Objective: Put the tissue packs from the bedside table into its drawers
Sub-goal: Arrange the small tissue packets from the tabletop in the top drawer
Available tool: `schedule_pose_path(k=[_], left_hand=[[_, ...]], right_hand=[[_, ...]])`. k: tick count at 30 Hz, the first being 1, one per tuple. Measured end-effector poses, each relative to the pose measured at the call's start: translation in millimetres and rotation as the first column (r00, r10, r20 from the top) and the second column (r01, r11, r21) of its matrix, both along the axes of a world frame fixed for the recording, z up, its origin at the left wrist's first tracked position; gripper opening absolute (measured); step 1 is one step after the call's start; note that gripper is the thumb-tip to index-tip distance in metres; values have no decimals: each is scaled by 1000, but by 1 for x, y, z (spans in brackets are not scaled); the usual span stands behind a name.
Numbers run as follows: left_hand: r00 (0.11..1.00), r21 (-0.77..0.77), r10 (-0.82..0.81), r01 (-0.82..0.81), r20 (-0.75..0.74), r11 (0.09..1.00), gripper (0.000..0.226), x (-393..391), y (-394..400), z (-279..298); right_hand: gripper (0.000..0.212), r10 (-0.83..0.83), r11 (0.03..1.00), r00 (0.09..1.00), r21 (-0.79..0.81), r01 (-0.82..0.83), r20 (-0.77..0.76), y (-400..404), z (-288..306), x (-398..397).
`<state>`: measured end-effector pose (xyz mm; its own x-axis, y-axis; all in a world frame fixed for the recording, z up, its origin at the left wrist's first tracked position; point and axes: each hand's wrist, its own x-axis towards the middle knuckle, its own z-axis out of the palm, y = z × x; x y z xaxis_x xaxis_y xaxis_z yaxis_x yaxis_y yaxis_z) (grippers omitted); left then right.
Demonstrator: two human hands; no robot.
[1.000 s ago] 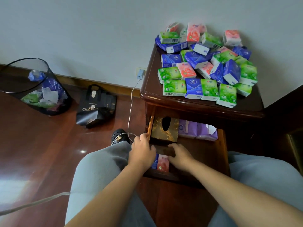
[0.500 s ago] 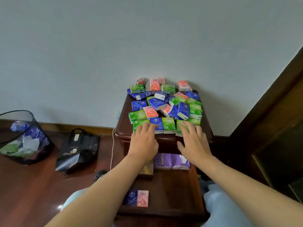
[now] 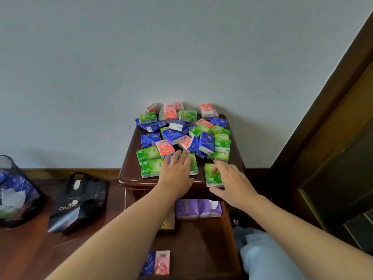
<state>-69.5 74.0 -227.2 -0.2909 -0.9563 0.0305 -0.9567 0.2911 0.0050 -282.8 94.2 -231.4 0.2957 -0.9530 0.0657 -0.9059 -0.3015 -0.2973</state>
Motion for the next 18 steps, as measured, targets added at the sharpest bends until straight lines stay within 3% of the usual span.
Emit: schedule_pose_path(k=[2, 7, 10, 13, 16, 18], left_hand=[[1000, -8, -2, 2, -27, 1000, 65, 1, -3, -1], [998, -54, -23, 20, -58, 998, 68, -1, 7, 1], [972, -125, -70, 43, -223, 991, 80, 2, 36, -9], [890, -144, -147, 94, -432, 985, 87, 18, 75, -31], [829, -41, -124, 122, -545, 992, 85, 40, 112, -56], [773, 92, -8, 86, -635, 992, 80, 49, 133, -69]], right_hand=[[58, -26, 1000, 999, 18, 25, 36, -2, 0, -2], [99, -65, 998, 986, 35, 61, 155, 10, -5, -5], [93, -111, 993, 949, 69, 95, 294, 28, -14, -6], [93, -147, 981, 897, 178, 78, 416, 53, -32, -7], [96, -252, 925, 855, 372, 75, 454, 80, -52, -2], [93, -276, 899, 865, 430, 79, 418, 95, -68, 5]])
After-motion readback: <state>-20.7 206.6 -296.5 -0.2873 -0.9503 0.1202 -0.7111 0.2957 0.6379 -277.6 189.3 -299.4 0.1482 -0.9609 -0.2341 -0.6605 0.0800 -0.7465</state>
